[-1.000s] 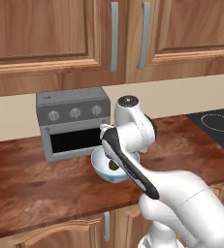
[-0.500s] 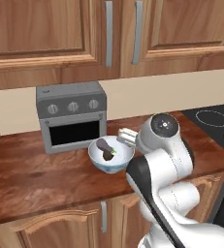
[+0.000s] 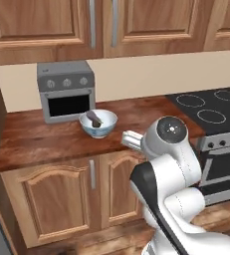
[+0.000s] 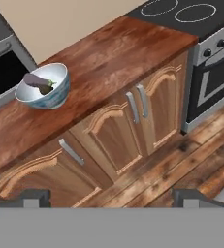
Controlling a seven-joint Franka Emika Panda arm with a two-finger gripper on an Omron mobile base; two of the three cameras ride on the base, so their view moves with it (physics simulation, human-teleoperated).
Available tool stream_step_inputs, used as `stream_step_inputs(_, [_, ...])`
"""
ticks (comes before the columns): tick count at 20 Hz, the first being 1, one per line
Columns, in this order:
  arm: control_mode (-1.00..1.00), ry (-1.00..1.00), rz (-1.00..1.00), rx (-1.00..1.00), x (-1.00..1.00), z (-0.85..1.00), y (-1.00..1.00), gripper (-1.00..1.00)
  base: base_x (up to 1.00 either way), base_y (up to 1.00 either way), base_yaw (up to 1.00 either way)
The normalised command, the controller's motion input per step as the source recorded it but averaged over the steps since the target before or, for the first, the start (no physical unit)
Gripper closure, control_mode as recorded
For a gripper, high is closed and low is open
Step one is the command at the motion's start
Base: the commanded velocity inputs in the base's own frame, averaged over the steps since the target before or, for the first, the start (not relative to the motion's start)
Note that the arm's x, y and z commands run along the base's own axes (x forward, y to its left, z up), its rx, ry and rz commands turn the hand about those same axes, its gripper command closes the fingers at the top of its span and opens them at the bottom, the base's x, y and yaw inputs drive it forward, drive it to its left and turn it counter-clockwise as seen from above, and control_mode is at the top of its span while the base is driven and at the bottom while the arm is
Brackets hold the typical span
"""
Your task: Take the eggplant, kiwi, and kiwi from the freezer and place them in the bowl on the counter.
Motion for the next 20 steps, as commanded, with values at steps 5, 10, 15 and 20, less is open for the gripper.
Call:
stream_step_inputs(5, [1.0,0.0,0.0,0.0,0.0,0.0,0.0,-1.0,-1.0,0.55,0.0])
stream_step_inputs(10, [1.0,0.0,0.0,0.0,0.0,0.0,0.0,-1.0,-1.0,1.0,0.02])
stream_step_inputs(15, [1.0,0.0,0.0,0.0,0.0,0.0,0.0,-1.0,-0.8,1.0,0.04])
stream_step_inputs(20, [1.0,0.0,0.0,0.0,0.0,0.0,0.0,-1.0,-0.23,1.0,0.03])
